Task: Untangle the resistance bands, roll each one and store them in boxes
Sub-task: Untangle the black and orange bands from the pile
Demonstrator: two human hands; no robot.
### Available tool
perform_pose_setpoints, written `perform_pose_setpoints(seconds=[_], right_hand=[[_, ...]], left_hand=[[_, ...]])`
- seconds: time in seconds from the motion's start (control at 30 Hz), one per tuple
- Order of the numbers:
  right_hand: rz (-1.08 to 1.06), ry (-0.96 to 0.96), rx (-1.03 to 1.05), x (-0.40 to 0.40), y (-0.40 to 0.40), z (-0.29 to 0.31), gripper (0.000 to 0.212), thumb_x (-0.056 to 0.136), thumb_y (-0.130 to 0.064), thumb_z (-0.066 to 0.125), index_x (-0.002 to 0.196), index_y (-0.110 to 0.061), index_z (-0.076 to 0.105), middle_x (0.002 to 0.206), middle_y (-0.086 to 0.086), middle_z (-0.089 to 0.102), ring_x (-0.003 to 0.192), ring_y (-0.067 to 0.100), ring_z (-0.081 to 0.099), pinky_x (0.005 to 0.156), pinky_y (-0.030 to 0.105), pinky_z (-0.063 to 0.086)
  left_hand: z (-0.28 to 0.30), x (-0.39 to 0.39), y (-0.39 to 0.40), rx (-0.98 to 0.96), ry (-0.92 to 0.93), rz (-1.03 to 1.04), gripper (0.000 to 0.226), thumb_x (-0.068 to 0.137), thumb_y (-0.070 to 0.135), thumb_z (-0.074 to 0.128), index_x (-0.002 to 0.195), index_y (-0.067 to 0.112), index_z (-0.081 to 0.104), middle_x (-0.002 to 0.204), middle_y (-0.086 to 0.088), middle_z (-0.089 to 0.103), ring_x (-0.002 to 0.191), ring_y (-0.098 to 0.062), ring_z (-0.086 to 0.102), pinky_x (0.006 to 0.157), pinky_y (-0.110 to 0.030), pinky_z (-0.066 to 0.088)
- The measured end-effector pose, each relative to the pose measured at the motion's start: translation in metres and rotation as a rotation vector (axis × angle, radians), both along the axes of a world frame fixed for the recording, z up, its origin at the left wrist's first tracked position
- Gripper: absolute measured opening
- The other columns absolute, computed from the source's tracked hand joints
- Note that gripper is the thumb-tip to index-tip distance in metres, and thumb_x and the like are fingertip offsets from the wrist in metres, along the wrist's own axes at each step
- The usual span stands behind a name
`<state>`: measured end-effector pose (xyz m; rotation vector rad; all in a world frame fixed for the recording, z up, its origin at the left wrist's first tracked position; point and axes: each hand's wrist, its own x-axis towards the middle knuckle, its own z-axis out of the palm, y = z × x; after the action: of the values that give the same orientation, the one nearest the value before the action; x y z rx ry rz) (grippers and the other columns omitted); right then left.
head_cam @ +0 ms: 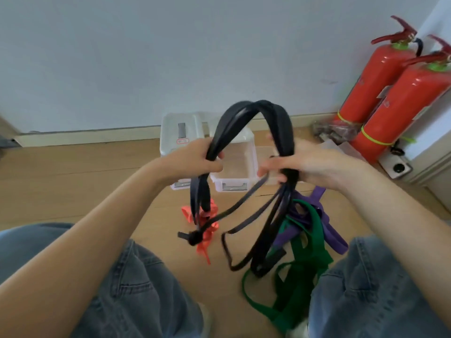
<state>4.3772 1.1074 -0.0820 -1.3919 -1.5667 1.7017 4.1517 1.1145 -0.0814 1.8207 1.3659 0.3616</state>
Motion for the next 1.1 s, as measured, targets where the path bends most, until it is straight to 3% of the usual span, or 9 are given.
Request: perform_pose_setpoints(seconds=[0.13,0.27,0.4,0.5,0.6,0.67,0.8,0.9,1.1], right_hand=[[0.313,-0.135,0.122,-0.037,-0.012,-0.018,0.052,0.066,-0.034,0.081,0.11,-0.028,0.054,0.098,0.001,0.068,0.089,0.014,0.066,0.083,0.028,0.055],[-0.062,-0.077,0.253,-0.063,-0.015,-0.037,0.031,0.072,-0.034,0.078,0.09,-0.015,0.061,0.065,-0.003,0.066,0.051,0.013,0.06,0.049,0.023,0.047],[-0.237,0.012,0.194,-0.033,-0.004,-0.02,0.015,0.076,-0.018,0.074,0.069,-0.011,0.062,0.048,0.004,0.052,0.036,0.013,0.044,0.039,0.02,0.039],[-0.102,0.141,0.187,-0.014,0.001,0.004,0.017,0.071,-0.025,0.074,0.062,-0.015,0.064,0.055,0.012,0.048,0.033,0.011,0.038,0.04,0.017,0.036],[-0.076,0.244,0.157,-0.004,0.004,0.018,0.014,0.065,-0.03,0.072,0.058,-0.019,0.066,0.069,0.016,0.051,0.031,0.007,0.035,0.04,0.018,0.033],[-0.012,0.245,0.17,0.0,0.004,0.02,0.015,0.07,-0.028,0.068,0.057,-0.02,0.065,0.064,0.01,0.055,0.031,0.007,0.034,0.044,0.019,0.035],[-0.063,0.129,0.192,0.015,0.006,0.018,0.014,0.072,-0.023,0.069,0.064,-0.014,0.063,0.071,0.025,0.049,0.033,0.011,0.033,0.04,0.018,0.034],[-0.188,-0.08,0.218,0.031,0.011,0.01,0.019,0.071,-0.026,0.075,0.064,-0.014,0.063,0.052,0.014,0.044,0.034,0.015,0.034,0.039,0.018,0.033],[-0.359,-0.262,0.271,0.036,0.017,-0.004,0.022,0.075,-0.028,0.074,0.074,-0.01,0.063,0.045,0.005,0.051,0.043,0.015,0.046,0.052,0.027,0.039]], left_hand=[[0.016,0.02,-0.002,-0.212,-0.574,0.14,0.026,0.087,-0.001,0.052,0.066,0.013,0.045,0.053,0.002,0.041,0.052,-0.01,0.043,0.062,-0.027,0.039],[0.025,0.031,0.0,-0.188,-0.714,0.119,0.009,0.09,0.006,0.054,0.083,0.009,0.056,0.065,0.005,0.062,0.065,-0.006,0.062,0.069,-0.018,0.051],[0.013,-0.007,0.006,-0.076,-0.295,-0.043,0.026,0.087,0.036,0.06,0.112,0.027,0.062,0.108,0.019,0.067,0.103,0.007,0.059,0.093,-0.018,0.045],[-0.024,-0.018,0.001,-0.221,0.083,-0.215,0.068,0.078,0.038,0.07,0.138,0.034,0.038,0.144,0.017,0.037,0.136,-0.003,0.029,0.106,-0.022,0.025],[-0.056,0.008,-0.007,-0.094,0.114,-0.409,0.092,0.076,0.027,0.075,0.146,0.035,0.015,0.156,0.015,0.006,0.143,-0.011,-0.008,0.114,-0.038,0.005],[-0.066,0.022,-0.006,0.058,0.131,-0.479,0.09,0.075,0.022,0.075,0.146,0.029,0.021,0.157,0.009,0.011,0.144,-0.015,-0.006,0.114,-0.038,0.005],[-0.078,0.027,-0.003,0.291,0.304,-0.485,0.057,0.069,0.03,0.078,0.115,0.009,0.051,0.113,-0.003,0.056,0.112,-0.023,0.048,0.089,-0.03,0.037],[-0.078,0.013,0.0,0.167,0.324,-0.388,0.047,0.066,0.038,0.081,0.087,0.023,0.042,0.081,0.014,0.047,0.087,-0.016,0.048,0.061,-0.019,0.032],[-0.063,0.0,0.006,-0.006,0.344,-0.357,0.029,0.077,0.023,0.074,0.089,0.023,0.047,0.09,0.0,0.066,0.069,-0.004,0.055,0.062,-0.021,0.037]])
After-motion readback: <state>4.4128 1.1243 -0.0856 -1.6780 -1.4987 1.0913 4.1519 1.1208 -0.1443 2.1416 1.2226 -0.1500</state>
